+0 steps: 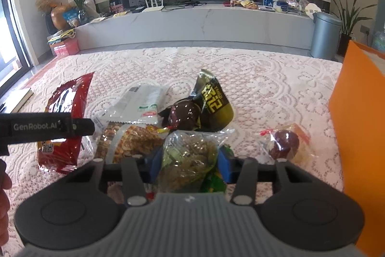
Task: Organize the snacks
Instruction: 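Lift the red chip bag with left tool while right tool lifts the green-snack bag, then carry both held bags over the orange box with both tools, then open left tool releasing the chip bag while right tool releases the green-snack bag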
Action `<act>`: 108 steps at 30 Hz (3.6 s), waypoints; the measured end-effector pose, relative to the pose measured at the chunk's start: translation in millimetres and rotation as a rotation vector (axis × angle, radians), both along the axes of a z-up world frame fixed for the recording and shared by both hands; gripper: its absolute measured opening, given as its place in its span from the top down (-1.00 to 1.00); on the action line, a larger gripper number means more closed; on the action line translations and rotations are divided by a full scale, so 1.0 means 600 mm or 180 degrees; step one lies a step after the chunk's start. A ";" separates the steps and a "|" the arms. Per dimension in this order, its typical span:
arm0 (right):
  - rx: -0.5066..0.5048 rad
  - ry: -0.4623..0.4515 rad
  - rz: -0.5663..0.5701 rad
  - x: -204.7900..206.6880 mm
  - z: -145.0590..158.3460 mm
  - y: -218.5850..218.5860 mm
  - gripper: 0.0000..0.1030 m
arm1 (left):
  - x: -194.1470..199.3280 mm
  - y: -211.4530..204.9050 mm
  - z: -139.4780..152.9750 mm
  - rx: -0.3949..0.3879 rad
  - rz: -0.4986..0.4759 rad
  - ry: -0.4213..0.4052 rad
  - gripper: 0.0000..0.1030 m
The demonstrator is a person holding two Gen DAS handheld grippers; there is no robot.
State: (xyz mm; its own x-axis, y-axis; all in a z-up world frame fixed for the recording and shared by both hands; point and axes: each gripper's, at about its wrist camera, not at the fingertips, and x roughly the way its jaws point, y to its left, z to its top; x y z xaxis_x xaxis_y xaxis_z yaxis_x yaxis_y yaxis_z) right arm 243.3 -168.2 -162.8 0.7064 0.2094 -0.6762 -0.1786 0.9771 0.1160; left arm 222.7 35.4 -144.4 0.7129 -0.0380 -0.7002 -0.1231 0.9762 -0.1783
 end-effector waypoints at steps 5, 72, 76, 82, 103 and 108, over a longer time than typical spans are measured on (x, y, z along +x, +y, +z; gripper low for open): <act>0.0026 -0.0110 -0.0009 -0.017 0.020 -0.007 0.15 | -0.010 0.002 0.017 -0.0004 -0.0018 -0.0030 -0.67; -0.0586 0.0309 -0.0587 -0.192 0.163 -0.520 0.15 | 0.007 -0.599 0.111 0.0360 -0.2919 0.0786 -0.67; -0.0616 0.0481 -0.0434 -0.161 0.149 -0.521 0.15 | 0.012 -0.619 0.096 0.0591 -0.3041 0.0917 -0.67; -0.0638 0.0709 -0.0285 -0.138 0.125 -0.518 0.15 | 0.009 -0.643 0.075 0.0832 -0.3143 0.1057 -0.67; -0.0810 0.0949 -0.0169 -0.096 0.099 -0.502 0.07 | 0.020 -0.635 0.077 0.0881 -0.3051 0.1060 -0.86; -0.0821 0.0879 -0.0211 -0.107 0.113 -0.498 -0.09 | 0.018 -0.622 0.101 0.0846 -0.2977 0.0878 -0.96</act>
